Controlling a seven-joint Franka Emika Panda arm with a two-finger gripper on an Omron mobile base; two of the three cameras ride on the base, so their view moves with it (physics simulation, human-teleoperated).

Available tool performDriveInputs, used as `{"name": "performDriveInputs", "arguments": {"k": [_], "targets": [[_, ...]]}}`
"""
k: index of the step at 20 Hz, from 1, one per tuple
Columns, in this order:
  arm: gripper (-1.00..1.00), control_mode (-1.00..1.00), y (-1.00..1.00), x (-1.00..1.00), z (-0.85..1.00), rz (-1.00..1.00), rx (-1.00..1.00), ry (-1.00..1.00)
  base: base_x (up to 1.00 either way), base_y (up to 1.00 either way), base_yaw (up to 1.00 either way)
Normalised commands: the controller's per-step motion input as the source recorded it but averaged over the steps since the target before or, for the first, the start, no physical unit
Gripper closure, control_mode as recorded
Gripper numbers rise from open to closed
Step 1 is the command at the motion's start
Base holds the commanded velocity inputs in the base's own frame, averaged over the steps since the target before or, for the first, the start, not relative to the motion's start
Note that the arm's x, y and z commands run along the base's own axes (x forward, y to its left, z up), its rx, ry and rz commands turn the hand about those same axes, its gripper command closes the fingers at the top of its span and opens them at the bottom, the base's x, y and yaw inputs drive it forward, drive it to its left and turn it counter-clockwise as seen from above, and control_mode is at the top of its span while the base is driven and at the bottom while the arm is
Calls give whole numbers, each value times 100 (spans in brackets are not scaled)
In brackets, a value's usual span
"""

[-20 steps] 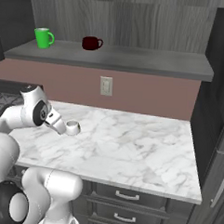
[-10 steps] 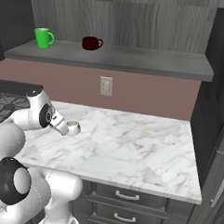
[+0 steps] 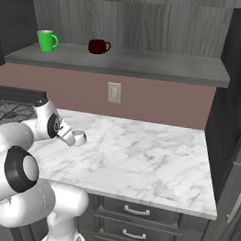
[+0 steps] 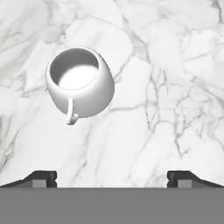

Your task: Pick the mug on the counter and place it in the cabinet with the handle facing the right, like the mugs already inside.

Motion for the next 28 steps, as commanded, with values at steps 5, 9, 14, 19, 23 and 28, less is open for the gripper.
{"name": "performDriveInputs", "arguments": {"k": [5,9,14,19,23,28], "targets": [[-100,-100,5,23,-23,0,0,0,0,0,0],[-100,-100,7,19,-15,0,0,0,0,0,0],[-100,-100,5,18,-9,0,0,0,0,0,0],[-100,-100,2,21,-7,-1,0,0,0,0,0],[-100,-100,3,20,-9,-1,0,0,0,0,0],[-100,-100,5,19,-11,-1,0,0,0,0,0]]}}
